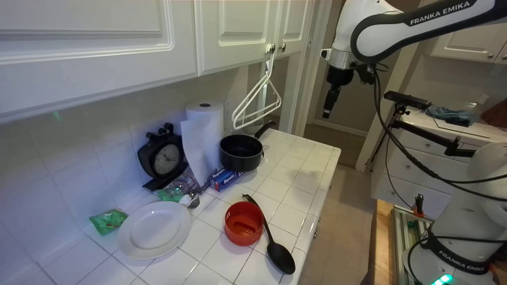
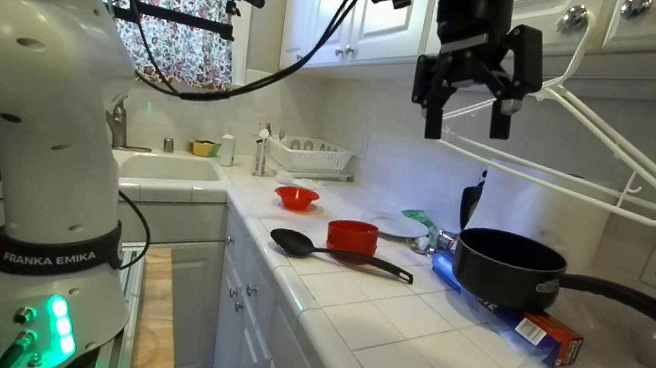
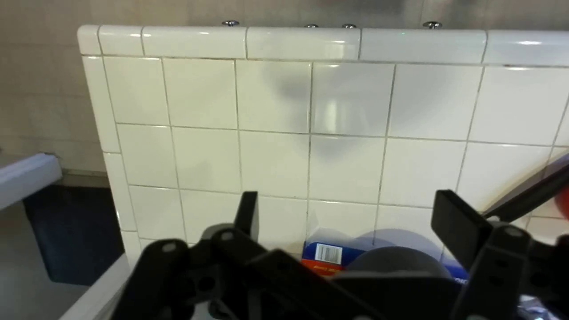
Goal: Put the white hangers on the counter
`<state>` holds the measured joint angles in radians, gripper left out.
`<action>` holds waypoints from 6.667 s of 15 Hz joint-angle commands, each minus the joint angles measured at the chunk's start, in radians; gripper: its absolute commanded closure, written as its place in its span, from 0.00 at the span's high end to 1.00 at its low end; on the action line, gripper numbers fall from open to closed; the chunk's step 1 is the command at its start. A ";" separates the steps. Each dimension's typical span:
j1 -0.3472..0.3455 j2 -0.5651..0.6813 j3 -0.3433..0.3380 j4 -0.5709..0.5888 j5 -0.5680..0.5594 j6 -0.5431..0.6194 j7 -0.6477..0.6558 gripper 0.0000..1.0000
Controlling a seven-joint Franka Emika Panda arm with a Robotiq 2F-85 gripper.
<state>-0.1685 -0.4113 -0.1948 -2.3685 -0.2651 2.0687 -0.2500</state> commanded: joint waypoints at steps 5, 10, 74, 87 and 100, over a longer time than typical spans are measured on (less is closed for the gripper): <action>-0.033 0.119 0.014 0.065 0.000 0.203 0.274 1.00; -0.046 0.148 0.025 0.053 -0.038 0.400 0.294 1.00; 0.076 0.175 0.118 0.009 0.285 0.696 0.385 1.00; 0.196 0.219 0.097 0.011 0.464 0.879 0.347 1.00; 0.226 0.296 0.085 0.043 0.476 0.958 0.348 1.00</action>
<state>0.0365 -0.1544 -0.0985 -2.3604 0.1751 2.9969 0.1225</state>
